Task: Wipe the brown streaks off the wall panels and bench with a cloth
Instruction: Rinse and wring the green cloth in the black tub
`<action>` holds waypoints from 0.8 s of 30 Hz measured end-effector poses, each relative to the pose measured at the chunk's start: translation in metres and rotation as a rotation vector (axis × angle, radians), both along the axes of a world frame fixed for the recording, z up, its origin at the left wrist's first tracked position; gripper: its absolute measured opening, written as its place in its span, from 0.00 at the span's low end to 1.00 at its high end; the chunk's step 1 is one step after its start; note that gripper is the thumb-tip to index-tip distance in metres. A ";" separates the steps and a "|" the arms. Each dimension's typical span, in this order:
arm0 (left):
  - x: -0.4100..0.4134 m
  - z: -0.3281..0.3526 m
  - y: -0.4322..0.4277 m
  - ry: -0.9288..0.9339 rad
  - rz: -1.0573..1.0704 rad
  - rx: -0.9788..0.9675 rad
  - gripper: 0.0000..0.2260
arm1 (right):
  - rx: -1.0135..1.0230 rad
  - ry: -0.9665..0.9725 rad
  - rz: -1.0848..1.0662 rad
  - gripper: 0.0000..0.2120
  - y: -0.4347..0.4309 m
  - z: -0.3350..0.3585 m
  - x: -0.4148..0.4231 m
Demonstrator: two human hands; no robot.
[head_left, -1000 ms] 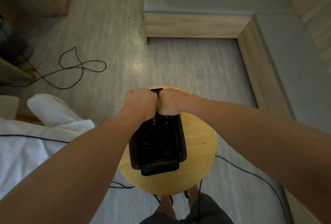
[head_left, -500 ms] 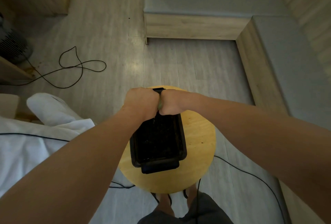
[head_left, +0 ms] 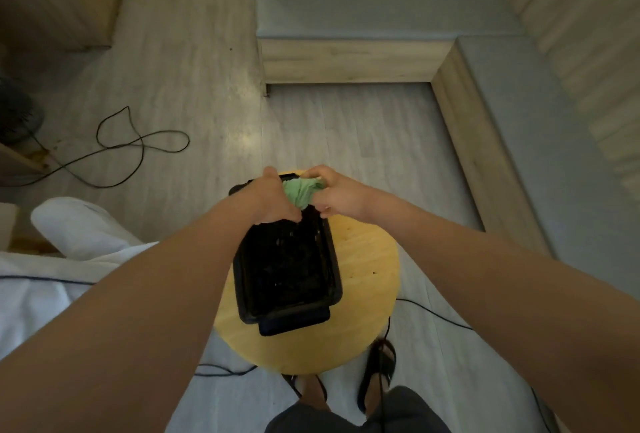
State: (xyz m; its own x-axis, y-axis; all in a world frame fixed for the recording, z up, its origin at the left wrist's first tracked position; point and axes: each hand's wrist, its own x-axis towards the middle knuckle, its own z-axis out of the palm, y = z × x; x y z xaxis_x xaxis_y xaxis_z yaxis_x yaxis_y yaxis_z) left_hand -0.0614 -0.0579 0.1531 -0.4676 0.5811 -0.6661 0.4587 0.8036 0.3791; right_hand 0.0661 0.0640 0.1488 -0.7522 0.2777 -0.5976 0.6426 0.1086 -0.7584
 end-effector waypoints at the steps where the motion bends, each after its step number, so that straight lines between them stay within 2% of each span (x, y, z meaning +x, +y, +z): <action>1: 0.007 0.007 0.007 -0.107 0.058 0.053 0.35 | -0.127 0.025 -0.167 0.19 0.009 0.006 0.012; 3: 0.027 0.028 0.030 -0.291 0.134 0.198 0.34 | -0.252 0.105 -0.424 0.13 0.033 0.020 0.042; 6: 0.062 0.058 0.078 -0.482 0.208 0.402 0.23 | -0.275 0.229 -0.638 0.11 0.069 0.046 0.091; 8: 0.091 0.080 0.111 -0.543 0.262 0.527 0.15 | -0.329 0.350 -0.769 0.16 0.091 0.069 0.128; 10: 0.121 0.101 0.139 -0.561 0.313 0.613 0.12 | -0.398 0.489 -0.872 0.23 0.108 0.093 0.163; 13: 0.173 0.142 0.174 -0.585 0.313 0.737 0.10 | -0.460 0.664 -0.987 0.23 0.137 0.130 0.219; 16: 0.225 0.183 0.196 -0.610 0.240 0.834 0.18 | -0.428 0.606 -0.949 0.11 0.156 0.165 0.268; 18: 0.260 0.207 0.209 -0.577 0.152 0.827 0.18 | -0.307 0.595 -0.868 0.13 0.165 0.183 0.300; 21: 0.303 0.239 0.218 -0.632 0.075 0.773 0.04 | -0.109 0.749 -0.840 0.05 0.170 0.214 0.336; 22: 0.304 0.240 0.220 -0.642 0.053 0.760 0.02 | -0.053 0.770 -0.829 0.09 0.172 0.221 0.339; 24: 0.320 0.255 0.223 -0.561 -0.069 0.725 0.06 | 0.026 0.818 -0.819 0.13 0.174 0.242 0.365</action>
